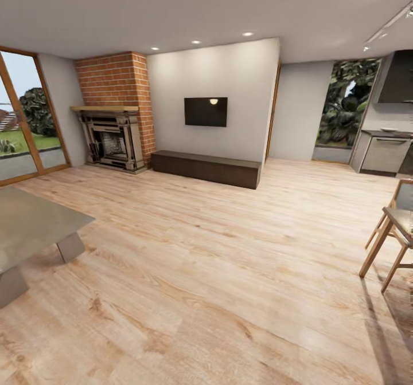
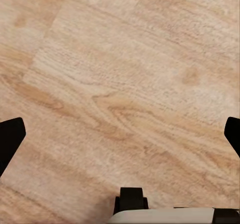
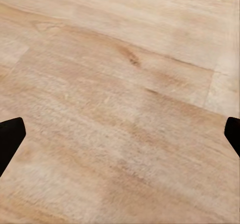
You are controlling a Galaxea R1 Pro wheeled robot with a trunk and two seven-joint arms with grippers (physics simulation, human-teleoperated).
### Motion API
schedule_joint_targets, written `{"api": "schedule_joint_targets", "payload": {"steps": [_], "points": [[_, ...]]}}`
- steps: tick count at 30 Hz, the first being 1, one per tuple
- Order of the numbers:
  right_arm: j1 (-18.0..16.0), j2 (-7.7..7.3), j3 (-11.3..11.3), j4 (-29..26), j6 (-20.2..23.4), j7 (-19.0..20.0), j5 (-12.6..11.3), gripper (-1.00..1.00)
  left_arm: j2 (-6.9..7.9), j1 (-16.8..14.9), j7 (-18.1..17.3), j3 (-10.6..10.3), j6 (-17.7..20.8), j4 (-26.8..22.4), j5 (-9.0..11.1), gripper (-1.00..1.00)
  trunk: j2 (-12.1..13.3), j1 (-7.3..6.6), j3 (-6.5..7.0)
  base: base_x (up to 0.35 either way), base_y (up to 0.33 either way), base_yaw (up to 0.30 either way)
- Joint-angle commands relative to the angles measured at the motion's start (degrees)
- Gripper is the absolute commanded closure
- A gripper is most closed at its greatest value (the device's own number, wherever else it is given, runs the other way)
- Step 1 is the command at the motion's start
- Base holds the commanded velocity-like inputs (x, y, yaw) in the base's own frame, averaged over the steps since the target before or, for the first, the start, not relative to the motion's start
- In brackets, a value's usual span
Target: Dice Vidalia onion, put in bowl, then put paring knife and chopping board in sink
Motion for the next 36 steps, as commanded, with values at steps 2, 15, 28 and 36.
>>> {"api": "schedule_joint_targets", "payload": {"steps": [2,15,28,36], "points": [[0.0,0.05,0.0,0.0,-0.1,0.0,0.0,-1.0,-0.03,0.0,0.0,0.1,0.0,0.0,0.0,-1.0,0.0,0.01,-0.05,0.163,0.0,-0.217],[0.0,0.08,0.0,0.1,-0.1,0.0,0.0,-1.0,-0.05,0.0,0.0,0.1,0.0,0.2,0.0,-1.0,0.0,0.01,-0.05,0.299,0.0,-0.286],[0.0,0.08,0.0,0.1,-0.1,0.0,0.0,-1.0,-0.03,0.0,0.0,0.0,-0.1,0.2,0.0,-1.0,0.0,0.01,-0.05,0.262,0.0,-0.295],[0.0,0.08,0.0,0.1,-0.1,0.0,0.0,-1.0,-0.02,0.0,0.0,0.0,-0.1,0.2,0.0,-1.0,0.0,0.01,-0.05,0.011,0.0,-0.288]]}}
